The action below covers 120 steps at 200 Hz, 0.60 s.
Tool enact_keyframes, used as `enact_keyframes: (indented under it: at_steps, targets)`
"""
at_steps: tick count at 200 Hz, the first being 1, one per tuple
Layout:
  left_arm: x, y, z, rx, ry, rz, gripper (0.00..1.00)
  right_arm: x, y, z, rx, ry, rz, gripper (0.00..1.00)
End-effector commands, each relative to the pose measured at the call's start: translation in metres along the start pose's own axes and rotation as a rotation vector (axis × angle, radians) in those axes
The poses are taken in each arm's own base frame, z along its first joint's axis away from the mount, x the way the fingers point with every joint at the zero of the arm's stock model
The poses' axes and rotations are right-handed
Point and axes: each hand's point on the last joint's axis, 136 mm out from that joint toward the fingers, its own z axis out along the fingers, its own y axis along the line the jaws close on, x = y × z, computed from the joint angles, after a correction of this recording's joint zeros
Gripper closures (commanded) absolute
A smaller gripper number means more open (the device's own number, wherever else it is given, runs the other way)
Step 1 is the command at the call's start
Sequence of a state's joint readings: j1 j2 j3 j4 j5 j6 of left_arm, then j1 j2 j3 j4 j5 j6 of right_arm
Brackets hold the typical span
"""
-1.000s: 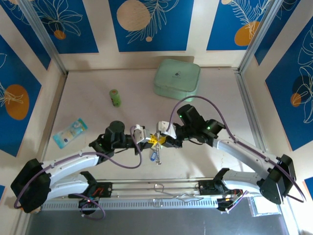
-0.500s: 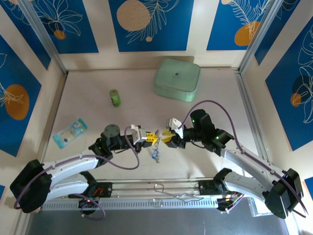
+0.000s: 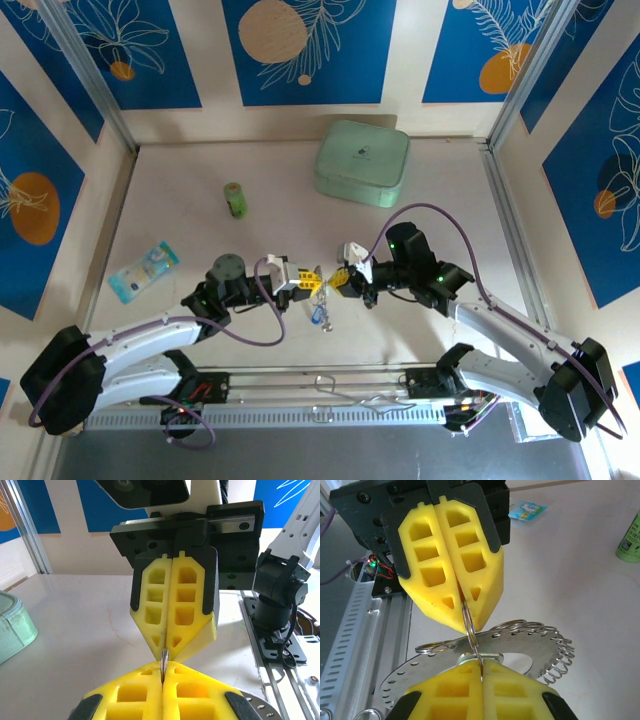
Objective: Put the keys on the keyring
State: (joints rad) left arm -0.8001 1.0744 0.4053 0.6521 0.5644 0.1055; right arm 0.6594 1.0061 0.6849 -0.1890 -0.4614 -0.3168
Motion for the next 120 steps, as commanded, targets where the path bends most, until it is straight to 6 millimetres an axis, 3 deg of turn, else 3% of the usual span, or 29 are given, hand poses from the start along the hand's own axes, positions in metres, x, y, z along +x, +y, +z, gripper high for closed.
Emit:
enact_keyframes:
  at_steps: [1, 35, 63, 74, 95, 120]
  targets:
    - [-0.022, -0.004, -0.001, 0.014, -0.072, 0.030, 1.00, -0.004, 0.003, -0.001, -0.029, -0.016, 0.002, 1.00]
    - [-0.030, -0.005, 0.003, 0.044, -0.091, 0.029, 1.00, 0.015, -0.003, 0.013, -0.069, 0.042, 0.079, 1.00]
    - [-0.030, -0.005, 0.006, 0.052, -0.084, 0.026, 1.00, 0.010, -0.005, 0.014, -0.076, 0.023, 0.082, 1.00]
    - [-0.027, -0.002, 0.006, 0.037, -0.078, 0.029, 1.00, 0.008, -0.005, 0.010, -0.070, -0.008, 0.064, 0.94]
    - [-0.024, 0.001, 0.007, 0.017, -0.079, 0.027, 1.00, 0.008, -0.003, 0.006, -0.053, -0.043, 0.045, 0.69]
    - [-0.023, 0.002, 0.010, 0.021, -0.092, 0.013, 1.00, 0.005, 0.004, 0.005, -0.087, -0.081, 0.019, 0.63]
